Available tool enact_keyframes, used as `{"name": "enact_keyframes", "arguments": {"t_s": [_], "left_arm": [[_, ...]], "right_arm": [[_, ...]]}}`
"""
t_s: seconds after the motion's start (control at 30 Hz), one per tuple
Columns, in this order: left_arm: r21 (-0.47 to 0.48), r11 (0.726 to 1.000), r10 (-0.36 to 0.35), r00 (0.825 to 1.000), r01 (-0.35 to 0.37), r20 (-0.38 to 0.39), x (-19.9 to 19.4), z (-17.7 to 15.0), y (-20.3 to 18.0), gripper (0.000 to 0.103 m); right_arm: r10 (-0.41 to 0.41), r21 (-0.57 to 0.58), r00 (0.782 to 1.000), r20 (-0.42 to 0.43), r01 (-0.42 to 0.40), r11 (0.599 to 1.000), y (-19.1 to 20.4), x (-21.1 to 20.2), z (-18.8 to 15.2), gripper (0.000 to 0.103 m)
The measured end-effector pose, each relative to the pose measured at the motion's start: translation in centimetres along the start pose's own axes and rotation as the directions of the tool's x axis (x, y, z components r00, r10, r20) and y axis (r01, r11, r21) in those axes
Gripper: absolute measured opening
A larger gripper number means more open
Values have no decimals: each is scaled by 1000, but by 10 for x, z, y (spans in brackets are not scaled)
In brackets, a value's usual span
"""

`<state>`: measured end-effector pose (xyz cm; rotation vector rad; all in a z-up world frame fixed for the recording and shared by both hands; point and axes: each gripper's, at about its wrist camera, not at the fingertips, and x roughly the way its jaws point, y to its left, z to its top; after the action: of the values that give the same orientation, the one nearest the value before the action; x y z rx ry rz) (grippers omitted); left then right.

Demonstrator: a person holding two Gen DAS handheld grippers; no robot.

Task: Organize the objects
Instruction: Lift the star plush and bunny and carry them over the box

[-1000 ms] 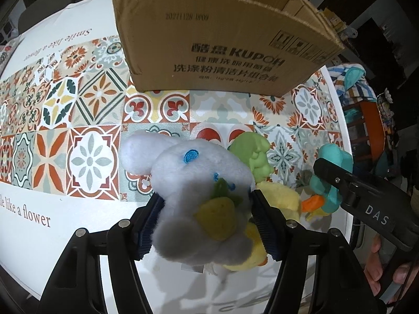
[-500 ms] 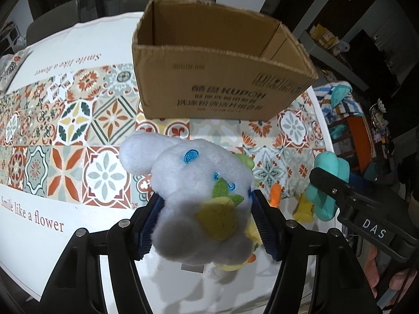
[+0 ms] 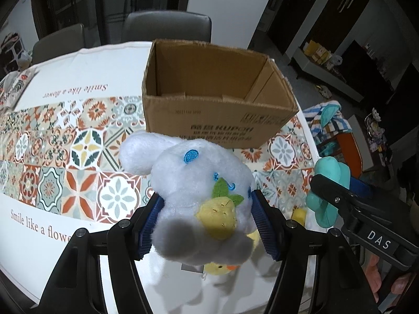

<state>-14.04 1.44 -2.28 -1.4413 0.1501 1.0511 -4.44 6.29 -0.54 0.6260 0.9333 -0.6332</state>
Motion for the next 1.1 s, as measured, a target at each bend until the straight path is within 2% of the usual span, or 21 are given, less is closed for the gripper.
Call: {"name": "enact_keyframes", "arguments": {"t_s": [0.4,1.1], "left_arm": [[-6,1000,4,997,-4,72,-29,17,-3,65],[12,999,43,985,-46,165,-61,57,-8,65]], "right_arm": [[34,-34,996,83,-31,999,13,-31,18,66],[93,-83,980,174,-80,993,22,-55,52,66]]}}
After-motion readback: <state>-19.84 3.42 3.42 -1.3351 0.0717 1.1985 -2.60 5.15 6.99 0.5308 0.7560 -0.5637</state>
